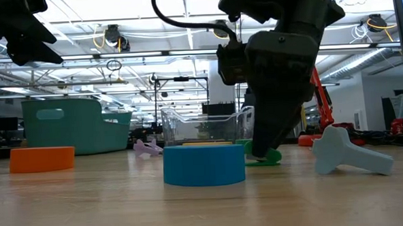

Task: Pick and place Stapler, Stapler remover, tape
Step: Put the small green stapler into the green bin

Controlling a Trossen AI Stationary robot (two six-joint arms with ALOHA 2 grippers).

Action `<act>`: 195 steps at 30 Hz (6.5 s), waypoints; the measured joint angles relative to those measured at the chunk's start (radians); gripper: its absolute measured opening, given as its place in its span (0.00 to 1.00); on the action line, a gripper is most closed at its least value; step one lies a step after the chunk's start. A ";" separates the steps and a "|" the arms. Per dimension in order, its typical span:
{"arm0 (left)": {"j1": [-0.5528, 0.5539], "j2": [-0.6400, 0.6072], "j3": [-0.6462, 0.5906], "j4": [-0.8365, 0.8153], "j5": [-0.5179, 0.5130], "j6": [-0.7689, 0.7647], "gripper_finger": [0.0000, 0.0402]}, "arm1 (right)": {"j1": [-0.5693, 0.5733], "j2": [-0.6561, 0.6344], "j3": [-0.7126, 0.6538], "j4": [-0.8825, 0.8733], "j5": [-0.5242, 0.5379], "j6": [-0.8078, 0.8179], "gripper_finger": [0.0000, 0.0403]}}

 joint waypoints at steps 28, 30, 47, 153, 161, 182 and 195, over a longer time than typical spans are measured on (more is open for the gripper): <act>0.000 0.000 0.000 0.003 0.000 -0.021 0.66 | -0.039 -0.176 -0.007 -0.267 0.060 0.033 0.21; 0.000 0.000 0.000 0.004 -0.003 -0.042 0.66 | -0.055 -0.217 -0.006 -0.253 0.064 0.030 0.21; 0.000 0.050 0.001 0.283 -0.144 -0.033 0.66 | -0.241 -0.435 -0.003 0.399 0.236 -0.069 0.18; 0.480 0.563 0.000 1.174 0.410 0.031 0.42 | -0.300 -0.150 -0.001 1.047 -0.005 0.047 0.18; 0.480 0.563 -0.001 1.194 0.421 0.050 0.42 | -0.299 -0.151 0.000 1.040 -0.010 0.071 0.17; 0.484 0.564 -0.002 1.251 0.465 0.089 0.31 | -0.304 -0.153 0.001 1.016 -0.027 0.098 0.17; 0.484 0.563 -0.002 1.251 0.468 0.087 0.18 | -0.304 -0.152 0.000 1.015 -0.033 0.105 0.17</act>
